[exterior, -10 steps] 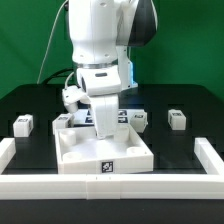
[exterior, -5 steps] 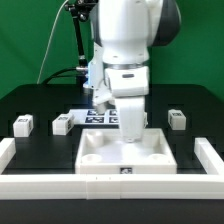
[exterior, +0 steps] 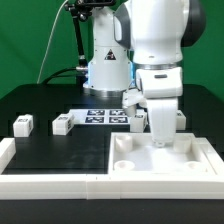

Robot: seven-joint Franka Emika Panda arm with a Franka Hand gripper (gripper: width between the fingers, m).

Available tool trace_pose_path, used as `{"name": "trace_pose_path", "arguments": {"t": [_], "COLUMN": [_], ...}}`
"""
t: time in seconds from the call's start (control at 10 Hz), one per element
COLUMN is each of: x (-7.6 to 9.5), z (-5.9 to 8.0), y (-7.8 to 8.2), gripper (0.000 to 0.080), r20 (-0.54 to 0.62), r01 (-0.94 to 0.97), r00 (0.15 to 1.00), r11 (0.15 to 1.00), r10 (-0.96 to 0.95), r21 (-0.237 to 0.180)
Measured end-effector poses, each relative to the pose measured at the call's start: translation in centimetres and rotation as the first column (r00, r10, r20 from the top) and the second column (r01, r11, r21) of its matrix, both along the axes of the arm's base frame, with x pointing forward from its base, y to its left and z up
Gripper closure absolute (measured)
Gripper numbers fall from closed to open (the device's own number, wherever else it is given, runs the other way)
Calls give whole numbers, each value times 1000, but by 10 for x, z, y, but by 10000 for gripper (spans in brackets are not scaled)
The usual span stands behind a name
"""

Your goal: Assemble one leg

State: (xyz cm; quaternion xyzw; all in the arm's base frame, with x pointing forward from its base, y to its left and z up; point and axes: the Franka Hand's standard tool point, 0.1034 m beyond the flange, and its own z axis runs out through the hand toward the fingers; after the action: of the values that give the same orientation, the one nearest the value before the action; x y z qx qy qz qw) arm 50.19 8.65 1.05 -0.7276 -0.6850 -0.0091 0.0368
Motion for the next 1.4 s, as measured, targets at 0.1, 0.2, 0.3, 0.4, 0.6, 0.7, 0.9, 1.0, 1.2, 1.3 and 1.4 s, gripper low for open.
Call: {"name": "trace_pose_path", "arguments": {"t": [0.1, 0.2, 0.3, 0.4, 0.6, 0.7, 0.9, 1.0, 1.2, 1.3, 1.4], "x": [0, 0, 0, 0, 0, 0, 0, 0, 0, 0, 0], "z": [0, 0, 0, 0, 0, 0, 0, 0, 0, 0, 0], "y": [2, 2, 2, 2, 1, 1, 1, 1, 1, 1, 1], "gripper": [733, 733, 733, 733, 490, 490, 179, 179, 152, 152, 151], "r20": [-7, -6, -5, -5, -6, -6, -6, -6, -6, -6, -6], "r01": [11, 5, 3, 6, 7, 7, 8, 8, 8, 8, 8], "r00": [1000, 1000, 1000, 1000, 1000, 1000, 1000, 1000, 1000, 1000, 1000], "r11": [1000, 1000, 1000, 1000, 1000, 1000, 1000, 1000, 1000, 1000, 1000], "r10": [-11, -5, -3, -6, -7, -7, -8, -8, -8, -8, -8], "r21": [-2, -2, -2, -2, -2, -2, -2, -2, -2, -2, -2]}}
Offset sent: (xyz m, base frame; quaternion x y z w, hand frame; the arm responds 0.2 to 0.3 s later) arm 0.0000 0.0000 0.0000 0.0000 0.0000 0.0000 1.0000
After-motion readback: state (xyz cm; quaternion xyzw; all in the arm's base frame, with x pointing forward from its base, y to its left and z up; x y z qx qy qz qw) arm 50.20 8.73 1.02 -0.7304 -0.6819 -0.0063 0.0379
